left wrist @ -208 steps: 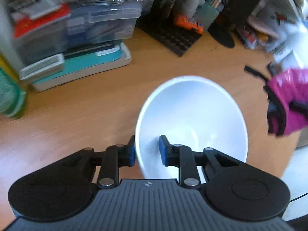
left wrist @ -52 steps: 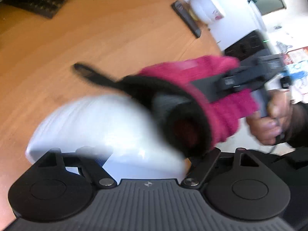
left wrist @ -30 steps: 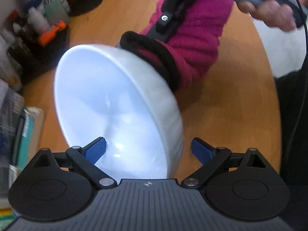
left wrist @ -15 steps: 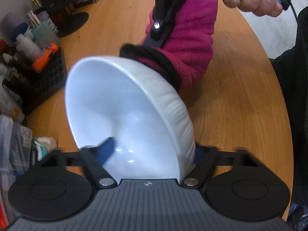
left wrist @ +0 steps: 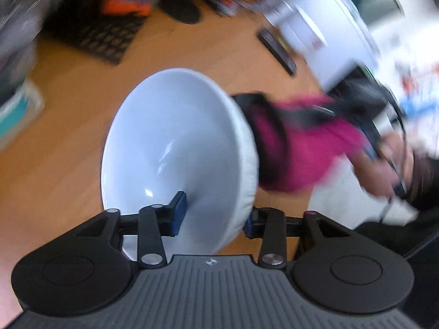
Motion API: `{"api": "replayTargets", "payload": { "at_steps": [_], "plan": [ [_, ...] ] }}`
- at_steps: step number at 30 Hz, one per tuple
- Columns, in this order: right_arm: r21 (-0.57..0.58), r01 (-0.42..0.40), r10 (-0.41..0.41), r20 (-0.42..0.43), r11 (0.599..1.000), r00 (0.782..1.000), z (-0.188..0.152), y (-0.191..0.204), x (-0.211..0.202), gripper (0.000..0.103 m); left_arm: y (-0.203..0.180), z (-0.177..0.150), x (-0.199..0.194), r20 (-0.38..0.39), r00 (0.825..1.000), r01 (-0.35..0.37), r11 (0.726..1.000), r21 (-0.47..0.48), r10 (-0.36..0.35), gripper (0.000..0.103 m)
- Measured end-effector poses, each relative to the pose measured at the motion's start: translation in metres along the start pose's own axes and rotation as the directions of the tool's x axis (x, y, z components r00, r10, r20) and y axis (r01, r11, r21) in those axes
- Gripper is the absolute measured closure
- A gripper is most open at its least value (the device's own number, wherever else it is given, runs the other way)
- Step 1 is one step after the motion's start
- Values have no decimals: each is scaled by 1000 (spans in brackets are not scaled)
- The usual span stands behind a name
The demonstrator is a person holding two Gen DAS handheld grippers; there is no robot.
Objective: Clean bowl
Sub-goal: 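Hold the bowl with the left tool while the right tool rubs the mitt along the outer rim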
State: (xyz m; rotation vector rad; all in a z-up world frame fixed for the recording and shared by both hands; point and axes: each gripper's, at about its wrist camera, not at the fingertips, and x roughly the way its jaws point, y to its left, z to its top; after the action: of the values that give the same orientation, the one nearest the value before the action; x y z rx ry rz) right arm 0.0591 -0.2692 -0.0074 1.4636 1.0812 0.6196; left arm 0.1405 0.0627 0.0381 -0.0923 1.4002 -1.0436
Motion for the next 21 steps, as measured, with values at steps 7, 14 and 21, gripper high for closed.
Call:
{"api": "replayTargets", "payload": {
  "at_steps": [7, 14, 21],
  "plan": [
    [-233, 81, -70, 56, 969, 996, -3, 40, 22, 67, -4, 0, 3, -30, 999, 17, 1000, -1, -17, 51],
    [-198, 165, -131, 174, 966, 976, 18, 0, 6, 64, 2, 4, 6, -27, 1000, 0, 1000, -22, -1, 42],
    [-174, 281, -241, 222, 944, 945, 28, -21, 11, 64, -11, 14, 17, -68, 995, -72, 996, 59, 76, 34]
  ]
}}
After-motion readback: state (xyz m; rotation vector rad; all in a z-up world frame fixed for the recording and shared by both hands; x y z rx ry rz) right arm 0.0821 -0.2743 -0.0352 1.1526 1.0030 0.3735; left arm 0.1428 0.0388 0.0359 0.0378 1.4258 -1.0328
